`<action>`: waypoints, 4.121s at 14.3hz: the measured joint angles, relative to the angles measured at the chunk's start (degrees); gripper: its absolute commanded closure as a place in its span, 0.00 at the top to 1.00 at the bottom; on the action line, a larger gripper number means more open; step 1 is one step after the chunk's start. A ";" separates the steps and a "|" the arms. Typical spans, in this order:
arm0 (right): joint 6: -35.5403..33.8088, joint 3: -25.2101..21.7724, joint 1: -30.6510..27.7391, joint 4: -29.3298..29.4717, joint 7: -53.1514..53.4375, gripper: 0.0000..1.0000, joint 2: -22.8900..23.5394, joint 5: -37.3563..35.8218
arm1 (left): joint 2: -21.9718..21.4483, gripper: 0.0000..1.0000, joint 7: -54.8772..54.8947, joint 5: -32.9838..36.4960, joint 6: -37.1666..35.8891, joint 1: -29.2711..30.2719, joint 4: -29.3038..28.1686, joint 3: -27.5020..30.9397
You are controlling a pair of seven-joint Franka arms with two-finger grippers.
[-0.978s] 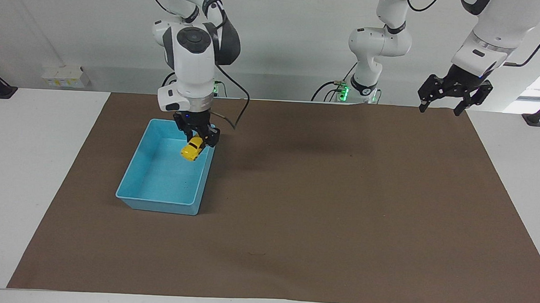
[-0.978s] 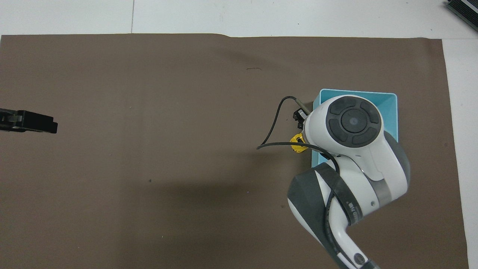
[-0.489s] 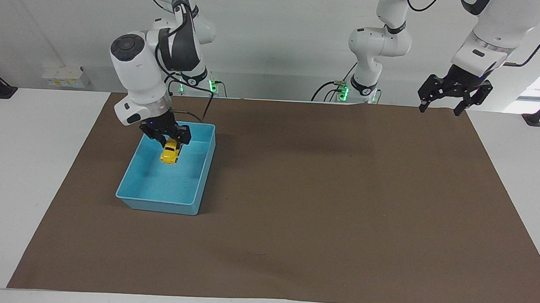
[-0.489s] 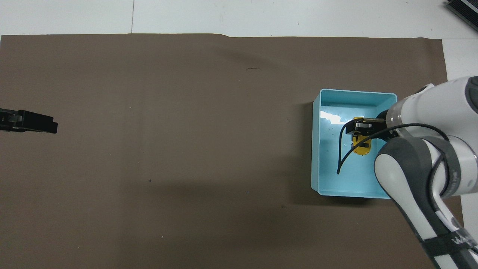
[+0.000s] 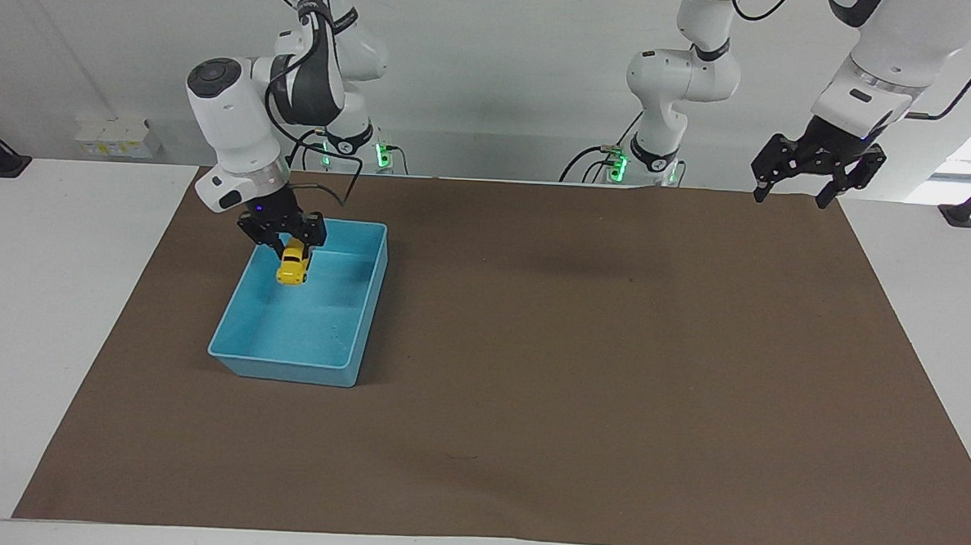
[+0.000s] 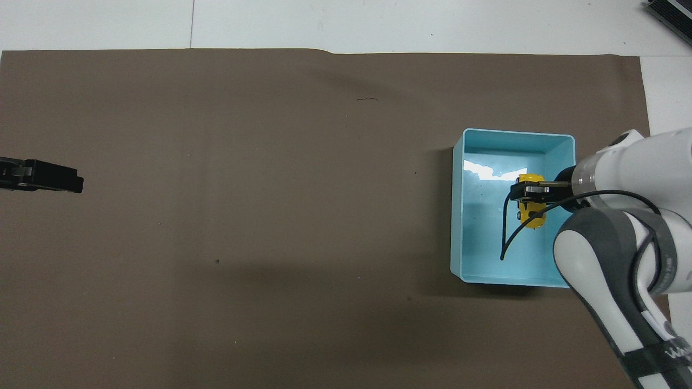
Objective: Wind up and store yellow beetle car
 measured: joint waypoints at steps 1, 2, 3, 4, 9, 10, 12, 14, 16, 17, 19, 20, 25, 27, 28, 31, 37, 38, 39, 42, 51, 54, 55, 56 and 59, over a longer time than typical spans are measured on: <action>1.73 -0.01 -0.58 -1.54 -2.72 0.00 -0.17 1.17 | 0.00 1.00 0.00 0.00 0.00 0.00 0.00 0.00; 3.64 -0.01 -1.08 -3.09 -5.07 0.00 -0.12 2.20 | 0.00 1.00 0.00 0.00 0.00 0.00 0.00 0.00; 5.19 -0.02 -1.35 -4.50 -6.40 0.00 -0.08 2.66 | 0.00 1.00 0.00 0.00 0.00 0.00 0.00 0.00; 6.16 -0.01 -1.41 -5.58 -6.78 0.00 -0.06 2.77 | 0.00 1.00 0.00 0.00 0.00 0.00 0.00 0.00; 9.77 0.04 -1.23 -8.90 -7.44 0.00 0.65 4.52 | 0.00 1.00 0.00 0.00 0.00 0.00 0.00 0.00; 10.66 0.08 -1.15 -9.59 -7.44 0.00 0.99 4.53 | 0.00 1.00 0.00 0.00 0.00 0.00 0.00 0.00; 12.15 0.15 -1.13 -10.34 -7.44 0.00 1.79 4.53 | 0.00 1.00 0.00 0.00 0.00 0.00 0.00 0.00; 12.40 0.16 -1.11 -10.43 -7.44 0.00 2.19 4.53 | 0.00 1.00 0.00 0.00 0.00 0.00 0.00 0.00; 12.40 0.21 -1.00 -10.55 -7.44 0.00 2.47 4.89 | 0.00 1.00 0.00 0.00 0.00 0.00 0.00 0.00; 12.53 0.22 -0.88 -10.70 -7.45 0.00 2.90 5.69 | 0.00 1.00 0.00 0.00 0.00 0.00 0.00 0.00; 14.37 0.24 -0.18 -11.00 -7.53 0.09 4.56 6.74 | 0.00 1.00 0.00 0.00 0.00 0.00 0.00 0.00; 15.20 0.25 0.36 -11.03 -7.53 0.43 5.58 6.82 | 0.00 1.00 0.00 0.00 0.00 0.00 0.00 0.00; 16.17 0.28 2.02 -8.97 -7.53 1.00 7.43 6.89 | 0.00 1.00 0.00 0.00 0.00 0.00 0.00 0.00; 12.21 0.28 2.29 -5.63 -7.53 1.00 7.27 6.89 | 0.00 1.00 0.00 0.00 0.00 0.00 0.00 0.00; 9.59 0.26 2.11 -3.59 -7.53 1.00 7.09 6.89 | 0.00 1.00 0.00 0.00 0.00 0.00 0.00 0.00; 1.98 -0.20 0.78 2.75 -7.53 1.00 6.62 6.09 | 0.00 1.00 0.00 0.00 0.00 0.00 0.00 0.00; -14.54 0.06 -0.91 17.52 4.10 1.00 6.44 -4.61 | 0.00 1.00 0.00 0.00 0.00 0.00 0.00 0.00; -17.22 0.24 -0.84 19.76 6.38 1.00 6.33 -4.92 | 0.00 1.00 0.00 0.00 0.00 0.00 0.00 0.00; -19.96 0.33 -0.80 21.85 8.23 1.00 6.18 -4.95 | 0.00 1.00 0.00 0.00 0.00 0.00 0.00 0.00; -27.68 0.38 -0.75 27.88 11.50 1.00 5.64 -4.97 | 0.00 1.00 0.00 0.00 0.00 0.00 0.00 0.00; -41.92 1.82 -0.40 40.51 18.02 1.00 4.96 -5.03 | 0.00 1.00 0.00 0.00 0.00 0.00 0.00 0.00; -45.18 1.82 -0.42 43.08 18.02 1.00 5.02 -5.08 | 0.00 1.00 0.00 0.00 0.00 0.00 0.00 0.00; -45.40 1.82 -0.42 43.65 18.02 1.00 5.02 -5.08 | 0.00 1.00 0.00 0.00 0.00 0.00 0.00 0.00; -45.38 1.82 -0.42 44.04 18.02 1.00 5.03 -5.08 | 0.00 1.00 0.00 0.00 0.00 0.00 0.00 0.00; -45.17 1.82 -0.42 44.37 16.95 1.00 5.03 -5.08 | 0.00 1.00 0.00 0.00 0.00 0.00 0.00 0.00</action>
